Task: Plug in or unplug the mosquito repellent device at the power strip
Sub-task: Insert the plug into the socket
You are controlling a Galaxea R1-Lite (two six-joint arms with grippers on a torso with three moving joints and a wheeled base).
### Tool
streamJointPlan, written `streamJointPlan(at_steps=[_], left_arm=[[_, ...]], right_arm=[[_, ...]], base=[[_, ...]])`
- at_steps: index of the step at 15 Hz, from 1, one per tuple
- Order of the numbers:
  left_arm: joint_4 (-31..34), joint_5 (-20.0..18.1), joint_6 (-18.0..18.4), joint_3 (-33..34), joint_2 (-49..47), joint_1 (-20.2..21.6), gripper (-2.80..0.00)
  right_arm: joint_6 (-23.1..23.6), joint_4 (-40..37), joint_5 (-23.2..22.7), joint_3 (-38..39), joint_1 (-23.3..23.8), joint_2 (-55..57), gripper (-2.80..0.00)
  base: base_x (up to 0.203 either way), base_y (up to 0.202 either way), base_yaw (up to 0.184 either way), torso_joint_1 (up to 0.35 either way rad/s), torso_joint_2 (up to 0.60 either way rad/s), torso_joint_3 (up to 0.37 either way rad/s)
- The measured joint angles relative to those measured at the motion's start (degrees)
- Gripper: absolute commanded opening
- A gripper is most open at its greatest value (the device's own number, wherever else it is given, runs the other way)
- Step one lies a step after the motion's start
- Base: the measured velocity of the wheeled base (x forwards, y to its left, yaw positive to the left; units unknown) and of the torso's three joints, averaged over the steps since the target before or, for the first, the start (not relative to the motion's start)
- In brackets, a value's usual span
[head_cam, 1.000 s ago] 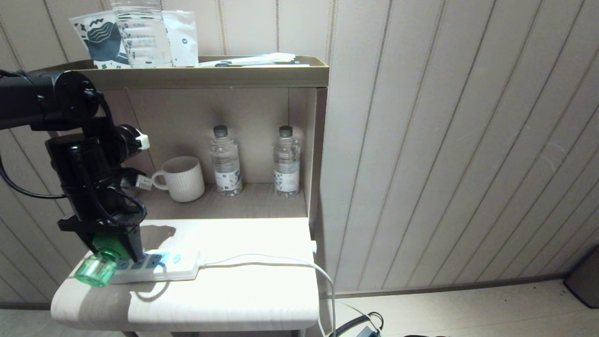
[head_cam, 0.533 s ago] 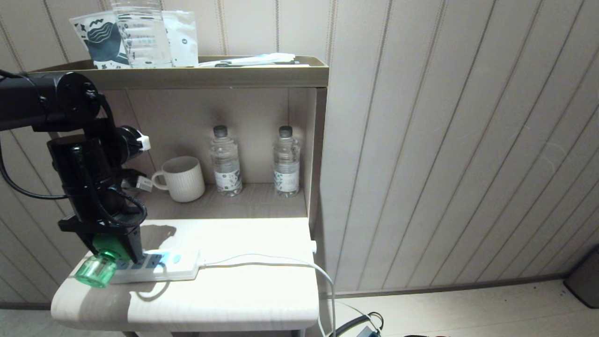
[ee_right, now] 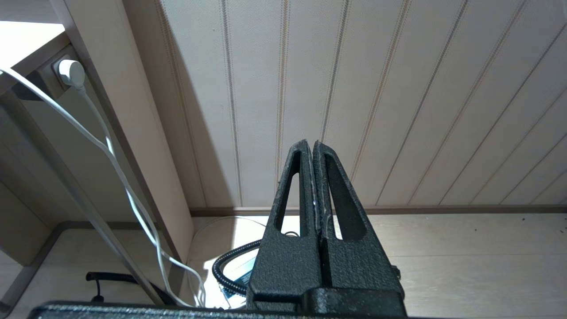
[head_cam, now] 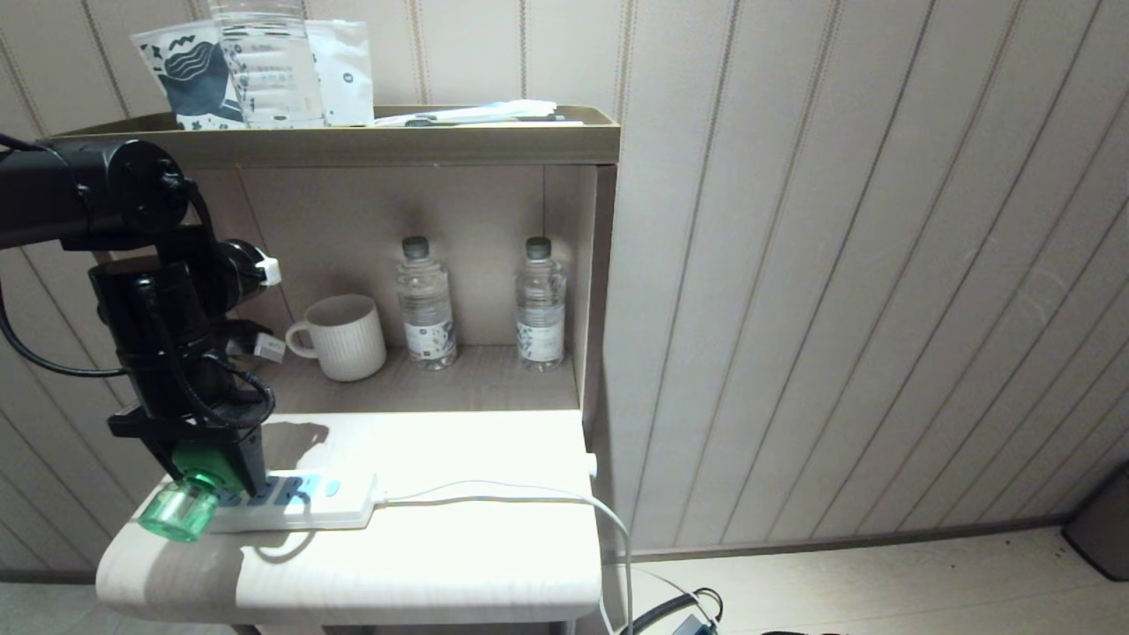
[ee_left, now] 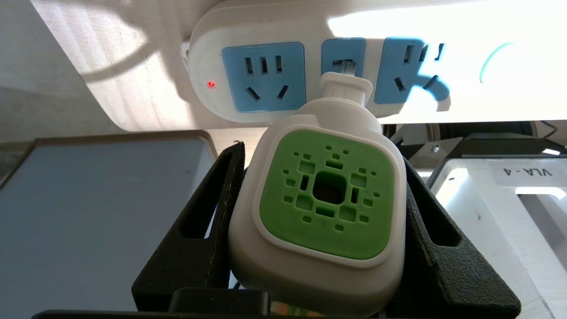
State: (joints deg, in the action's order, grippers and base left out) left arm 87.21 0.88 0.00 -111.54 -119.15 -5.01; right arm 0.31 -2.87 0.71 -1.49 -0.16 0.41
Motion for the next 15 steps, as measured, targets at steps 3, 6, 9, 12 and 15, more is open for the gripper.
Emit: streamJointPlan(at_steps=[3, 6, 9, 12, 15], left_arm=[[0.1, 0.2, -1.1, 0.0, -0.6, -0.4, -2.8], [0.2, 3.9, -1.1, 0.0, -1.0, -1.8, -2.8], [0.2, 9.2, -1.7, 0.0, -1.7, -3.7, -2.8], [0.2, 9.9, -2.3, 0.0, -2.5, -4.5, -2.8], [0.2, 9.6, -3.1, 0.0, -3.1, -4.7, -2.8]], right_arm=[[0.0, 0.0, 0.0, 0.0, 0.0, 0.0, -2.8], [0.0, 0.0, 0.0, 0.0, 0.0, 0.0, -2.8], [0.0, 0.0, 0.0, 0.0, 0.0, 0.0, -2.8], [0.0, 0.0, 0.0, 0.0, 0.0, 0.0, -2.8], [0.0, 0.0, 0.0, 0.0, 0.0, 0.0, -2.8]], base=[[0.0, 0.0, 0.0, 0.0, 0.0, 0.0], [0.0, 0.0, 0.0, 0.0, 0.0, 0.0], [0.0, 0.0, 0.0, 0.0, 0.0, 0.0], [0.0, 0.0, 0.0, 0.0, 0.0, 0.0], [0.0, 0.0, 0.0, 0.0, 0.0, 0.0]])
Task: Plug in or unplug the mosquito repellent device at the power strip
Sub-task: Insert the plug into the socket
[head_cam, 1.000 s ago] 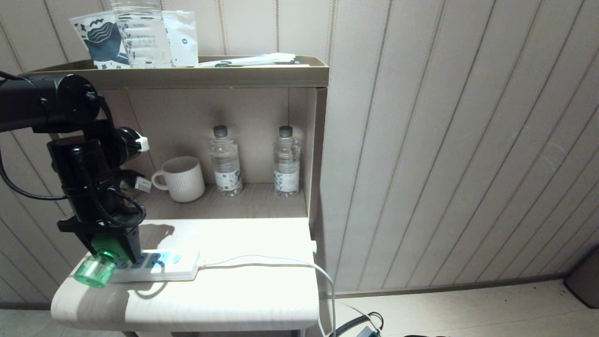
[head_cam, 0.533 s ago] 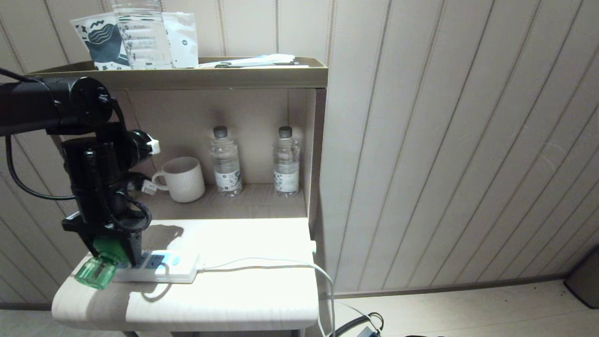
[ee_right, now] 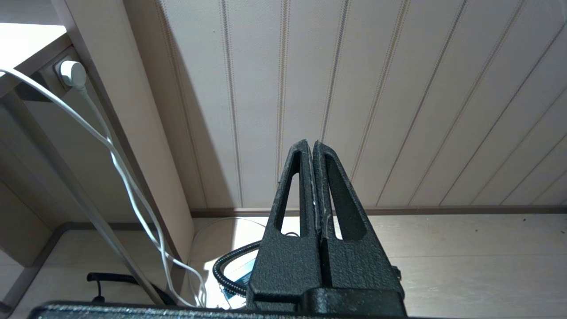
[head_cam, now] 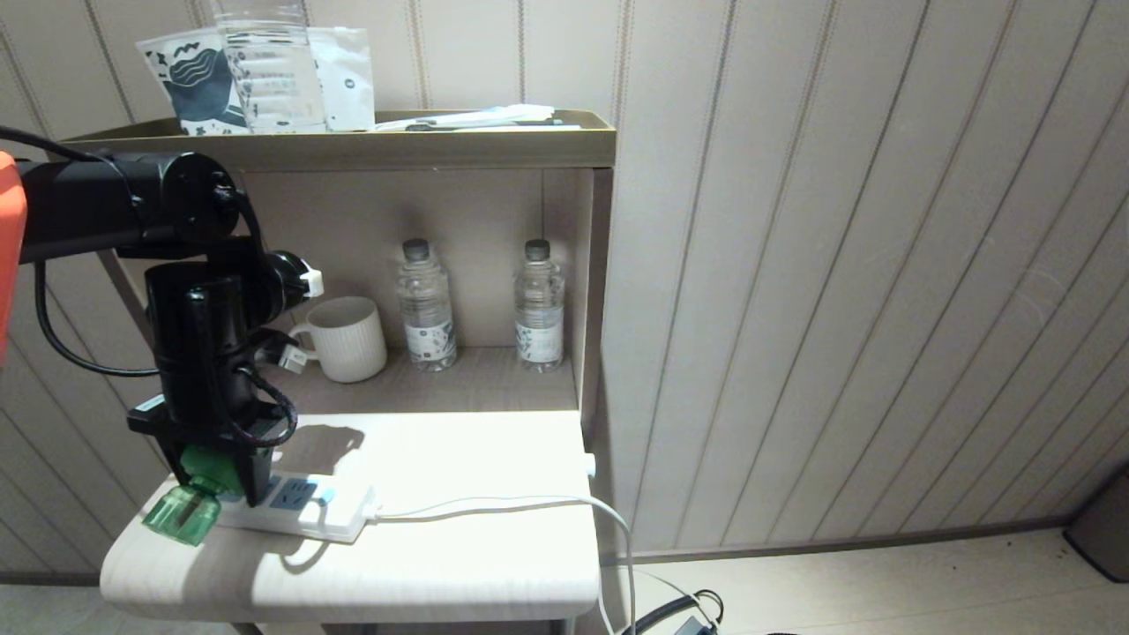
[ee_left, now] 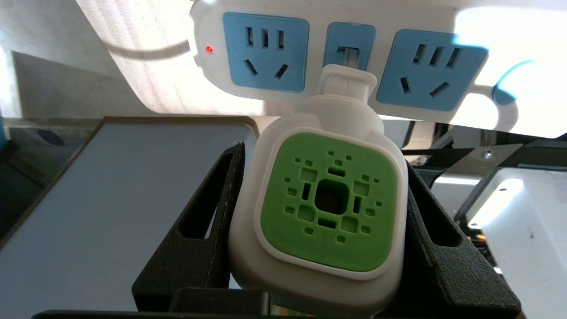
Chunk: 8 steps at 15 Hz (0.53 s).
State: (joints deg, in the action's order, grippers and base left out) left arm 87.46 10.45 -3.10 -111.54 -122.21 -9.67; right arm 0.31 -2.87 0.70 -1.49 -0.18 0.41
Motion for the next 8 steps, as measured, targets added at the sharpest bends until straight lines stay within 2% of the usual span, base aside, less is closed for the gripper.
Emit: streamJointPlan(at_steps=[2, 8], left_arm=[[0.0, -0.7, -1.1, 0.0, -0.2, 0.0, -2.8], [-0.2, -3.8, -0.9, 0.0, -0.2, 0.5, -2.8]], right_arm=[[0.0, 0.0, 0.0, 0.0, 0.0, 0.0, -2.8], [0.0, 0.0, 0.0, 0.0, 0.0, 0.0, -2.8]], base=[[0.0, 0.0, 0.0, 0.0, 0.0, 0.0], [0.0, 0.0, 0.0, 0.0, 0.0, 0.0]])
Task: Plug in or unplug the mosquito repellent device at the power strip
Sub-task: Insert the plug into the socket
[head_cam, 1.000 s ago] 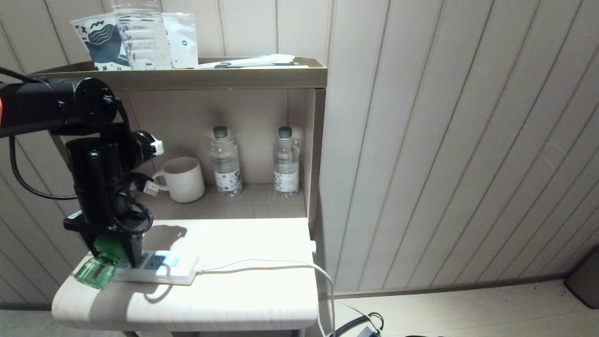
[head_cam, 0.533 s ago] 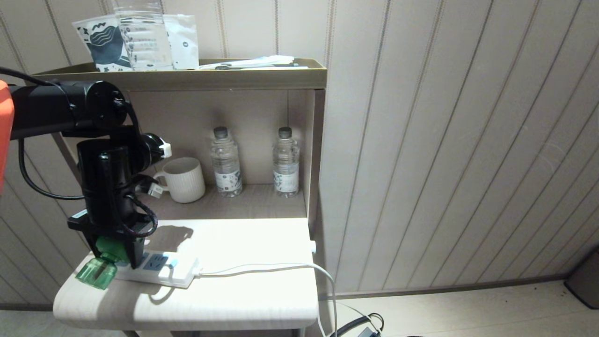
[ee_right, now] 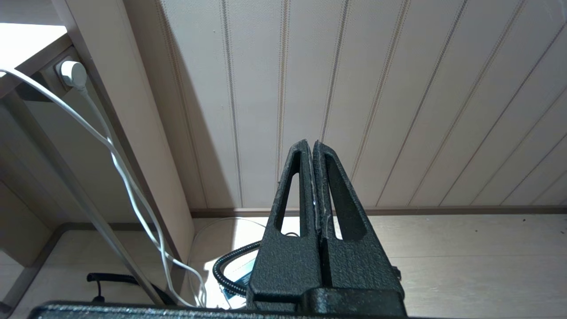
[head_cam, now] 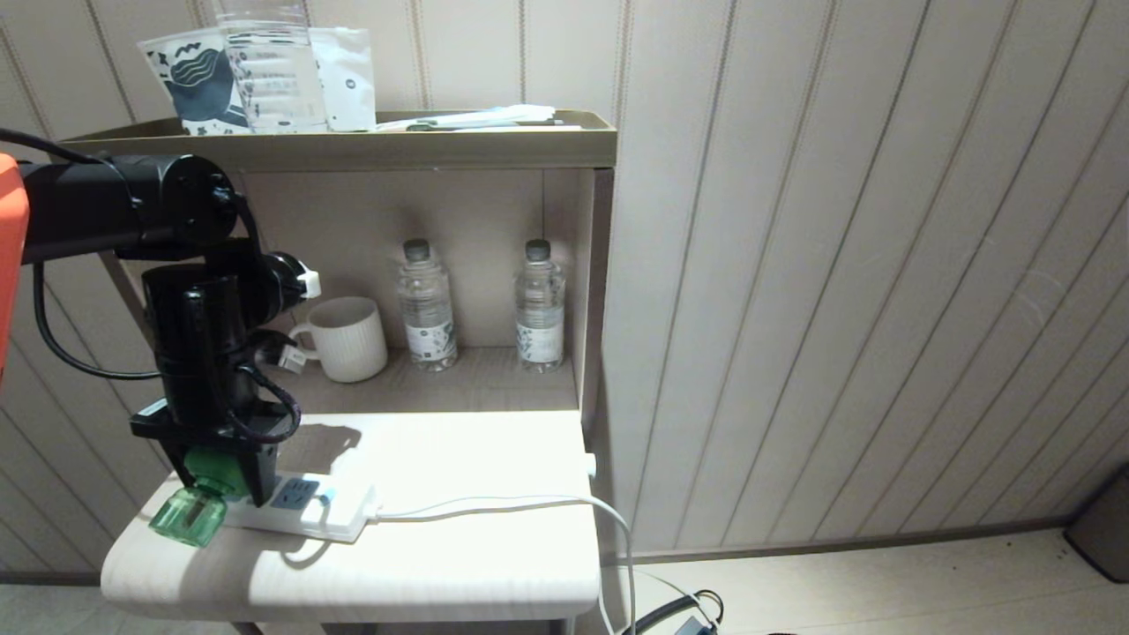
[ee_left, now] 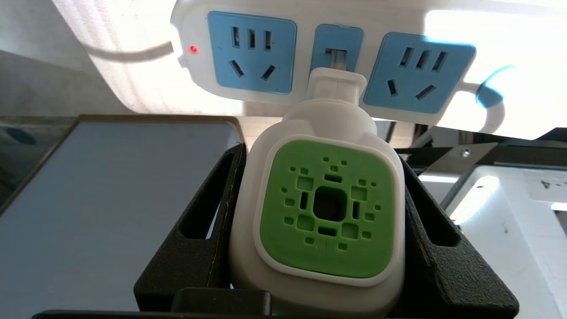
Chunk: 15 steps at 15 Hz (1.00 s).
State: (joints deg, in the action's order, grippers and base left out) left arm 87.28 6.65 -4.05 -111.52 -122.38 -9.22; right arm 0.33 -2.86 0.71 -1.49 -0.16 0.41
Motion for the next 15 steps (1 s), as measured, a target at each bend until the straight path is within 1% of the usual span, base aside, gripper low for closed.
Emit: streamJointPlan(at_steps=[1, 2, 5, 6, 7, 8, 15], left_arm=[[-0.2, -1.9, 0.0, 0.0, 0.0, 0.2, -2.8], [-0.3, -2.9, -0.1, 0.0, 0.0, 0.2, -2.8], [-0.5, -4.3, -0.1, 0.0, 0.0, 0.6, -2.8], [-0.8, -4.4, -0.1, 0.0, -0.1, 0.8, 0.0], [-1.7, -4.8, -0.1, 0.0, -0.2, 0.9, 0.0], [-1.3, -5.0, 0.0, 0.0, -0.4, 0.8, 0.0], [-2.1, -4.6, 0.3, 0.0, -0.8, 1.4, 0.0]], right_arm=[[0.0, 0.0, 0.0, 0.0, 0.0, 0.0, -2.8], [0.0, 0.0, 0.0, 0.0, 0.0, 0.0, -2.8], [0.0, 0.0, 0.0, 0.0, 0.0, 0.0, -2.8], [0.0, 0.0, 0.0, 0.0, 0.0, 0.0, -2.8], [0.0, 0.0, 0.0, 0.0, 0.0, 0.0, -2.8], [0.0, 0.0, 0.0, 0.0, 0.0, 0.0, -2.8], [0.0, 0.0, 0.0, 0.0, 0.0, 0.0, -2.8]], base=[[0.0, 0.0, 0.0, 0.0, 0.0, 0.0], [0.0, 0.0, 0.0, 0.0, 0.0, 0.0], [0.0, 0.0, 0.0, 0.0, 0.0, 0.0], [0.0, 0.0, 0.0, 0.0, 0.0, 0.0], [0.0, 0.0, 0.0, 0.0, 0.0, 0.0], [0.0, 0.0, 0.0, 0.0, 0.0, 0.0], [0.0, 0.0, 0.0, 0.0, 0.0, 0.0]])
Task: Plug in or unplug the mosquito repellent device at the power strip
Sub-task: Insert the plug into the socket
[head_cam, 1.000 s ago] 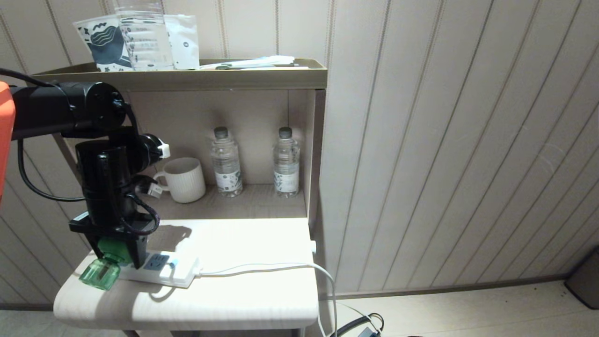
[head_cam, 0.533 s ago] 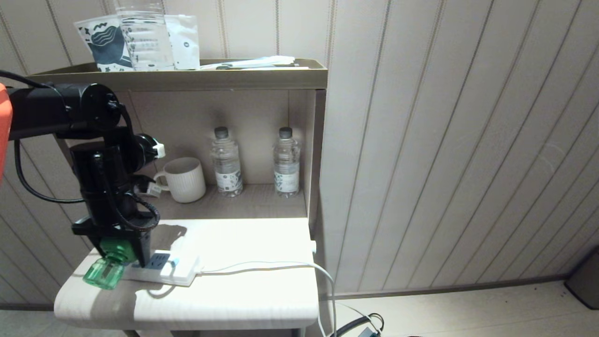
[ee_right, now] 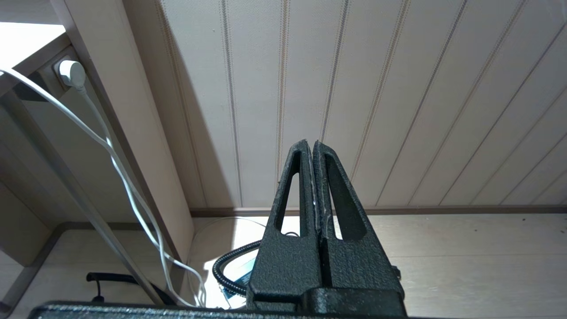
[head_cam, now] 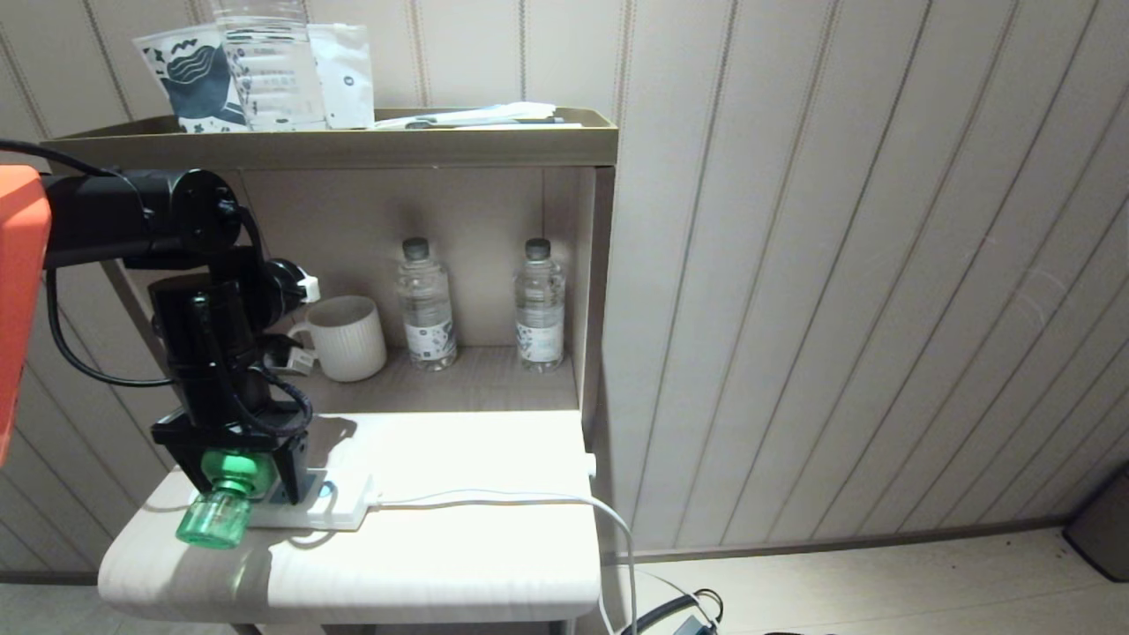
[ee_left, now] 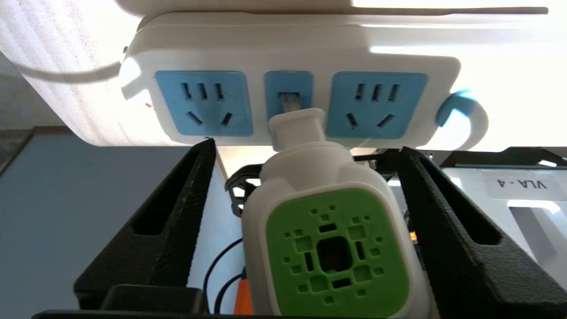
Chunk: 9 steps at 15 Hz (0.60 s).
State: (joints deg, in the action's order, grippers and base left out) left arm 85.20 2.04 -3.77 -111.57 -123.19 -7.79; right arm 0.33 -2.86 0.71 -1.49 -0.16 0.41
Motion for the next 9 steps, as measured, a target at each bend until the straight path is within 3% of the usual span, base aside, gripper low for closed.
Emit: streamJointPlan(at_steps=[9], left_arm=[[-1.4, -0.7, -0.4, 0.1, 0.1, 2.7, 0.0]], right_arm=[[0.0, 0.0, 0.0, 0.0, 0.0, 0.0, -2.8]], base=[[0.0, 0.0, 0.0, 0.0, 0.0, 0.0]])
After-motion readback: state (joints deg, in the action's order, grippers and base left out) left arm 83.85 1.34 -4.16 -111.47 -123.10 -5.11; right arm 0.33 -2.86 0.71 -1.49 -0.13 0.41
